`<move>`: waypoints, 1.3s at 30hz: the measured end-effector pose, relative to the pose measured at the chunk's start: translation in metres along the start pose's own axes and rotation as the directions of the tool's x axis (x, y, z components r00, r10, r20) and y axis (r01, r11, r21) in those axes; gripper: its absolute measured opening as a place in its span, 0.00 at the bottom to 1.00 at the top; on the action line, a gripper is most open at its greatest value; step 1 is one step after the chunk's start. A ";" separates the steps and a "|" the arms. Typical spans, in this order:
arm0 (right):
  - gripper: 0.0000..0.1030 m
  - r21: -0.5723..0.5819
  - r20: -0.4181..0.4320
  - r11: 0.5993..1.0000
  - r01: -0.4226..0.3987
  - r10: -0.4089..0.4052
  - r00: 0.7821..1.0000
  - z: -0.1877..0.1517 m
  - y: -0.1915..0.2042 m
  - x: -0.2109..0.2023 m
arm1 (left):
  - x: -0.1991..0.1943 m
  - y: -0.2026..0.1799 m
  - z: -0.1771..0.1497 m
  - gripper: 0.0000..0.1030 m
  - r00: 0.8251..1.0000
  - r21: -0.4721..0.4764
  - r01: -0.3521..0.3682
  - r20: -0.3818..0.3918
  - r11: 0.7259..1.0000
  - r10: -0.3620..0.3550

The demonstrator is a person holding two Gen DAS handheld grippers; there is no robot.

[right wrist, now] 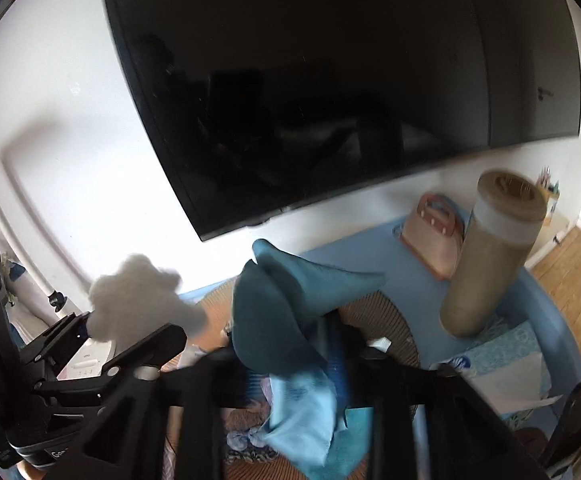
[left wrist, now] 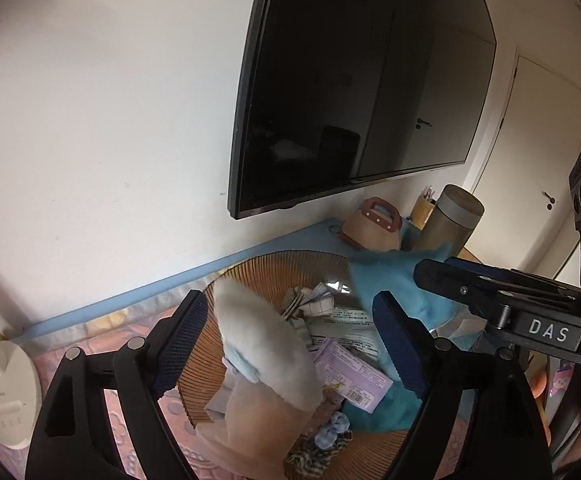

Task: Organize soft objects

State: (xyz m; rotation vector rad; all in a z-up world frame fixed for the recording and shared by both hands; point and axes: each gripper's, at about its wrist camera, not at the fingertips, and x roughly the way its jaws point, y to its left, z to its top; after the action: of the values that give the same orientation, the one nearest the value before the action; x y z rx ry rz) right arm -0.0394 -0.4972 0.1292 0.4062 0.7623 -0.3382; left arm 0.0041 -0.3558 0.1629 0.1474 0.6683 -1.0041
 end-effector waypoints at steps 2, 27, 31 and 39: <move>0.57 -0.004 0.017 1.000 0.015 -0.015 1.000 -0.003 -0.003 -0.005 | -0.003 0.000 -0.002 0.81 1.000 0.000 -0.009 0.005 1.000 0.009; 0.84 -0.190 -0.020 0.963 -0.189 0.189 0.982 -0.115 0.135 -0.079 | -0.254 0.066 -0.076 0.97 0.925 0.060 -0.361 0.149 0.931 0.349; 0.84 -0.246 -0.010 0.951 -0.187 0.191 0.982 -0.144 0.163 -0.080 | -0.286 0.095 -0.111 0.97 0.882 0.009 -0.460 0.116 0.888 0.456; 0.84 -0.279 -0.105 0.929 -0.244 0.223 0.969 -0.219 0.199 -0.030 | -0.244 0.152 -0.234 0.99 0.875 -0.231 -0.483 -0.108 0.844 0.471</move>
State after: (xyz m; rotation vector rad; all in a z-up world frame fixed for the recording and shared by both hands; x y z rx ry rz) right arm -0.1029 -0.2169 0.0542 0.2287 0.8099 0.0145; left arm -0.0647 0.0013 0.0913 0.1067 0.7500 -0.4281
